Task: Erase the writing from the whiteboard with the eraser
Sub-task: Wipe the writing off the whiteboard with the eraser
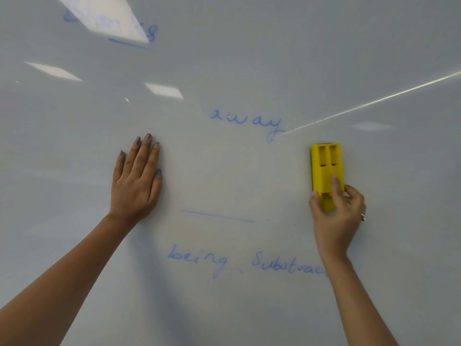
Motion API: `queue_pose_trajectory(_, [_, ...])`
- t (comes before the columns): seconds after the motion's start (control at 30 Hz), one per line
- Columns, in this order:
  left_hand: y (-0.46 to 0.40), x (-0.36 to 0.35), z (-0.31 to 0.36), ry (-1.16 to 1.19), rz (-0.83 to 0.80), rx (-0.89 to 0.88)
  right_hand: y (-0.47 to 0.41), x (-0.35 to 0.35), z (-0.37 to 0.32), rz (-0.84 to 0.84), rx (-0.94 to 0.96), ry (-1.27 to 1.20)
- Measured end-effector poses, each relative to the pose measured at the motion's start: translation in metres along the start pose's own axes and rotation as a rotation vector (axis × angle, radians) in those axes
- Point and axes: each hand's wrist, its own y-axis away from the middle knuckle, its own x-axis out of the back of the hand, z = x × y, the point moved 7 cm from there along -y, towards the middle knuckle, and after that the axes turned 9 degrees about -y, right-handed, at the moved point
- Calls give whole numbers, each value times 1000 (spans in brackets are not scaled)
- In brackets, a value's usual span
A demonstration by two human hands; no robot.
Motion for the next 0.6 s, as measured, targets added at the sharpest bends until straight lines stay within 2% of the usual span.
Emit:
queue_pose_trajectory(0.17, [0,0,0,2,4,1,9,-8,-10,41,-95,-40])
queue_pose_trajectory(0.23, [1,-1,0,0,8,-2,22,-21,-30,-16,-24,-45])
queue_pose_trajectory(0.43, [1,-3,-3,10,20,-8,65,-53,-83,-300,353,-122])
queue_pose_trajectory(0.53, [2,-5,-4,8,33,-13,59,-50,-80,-342,442,-108])
queue_pose_trajectory(0.6, [2,-6,-6,5,41,-16,47,-42,-68,-296,421,-77])
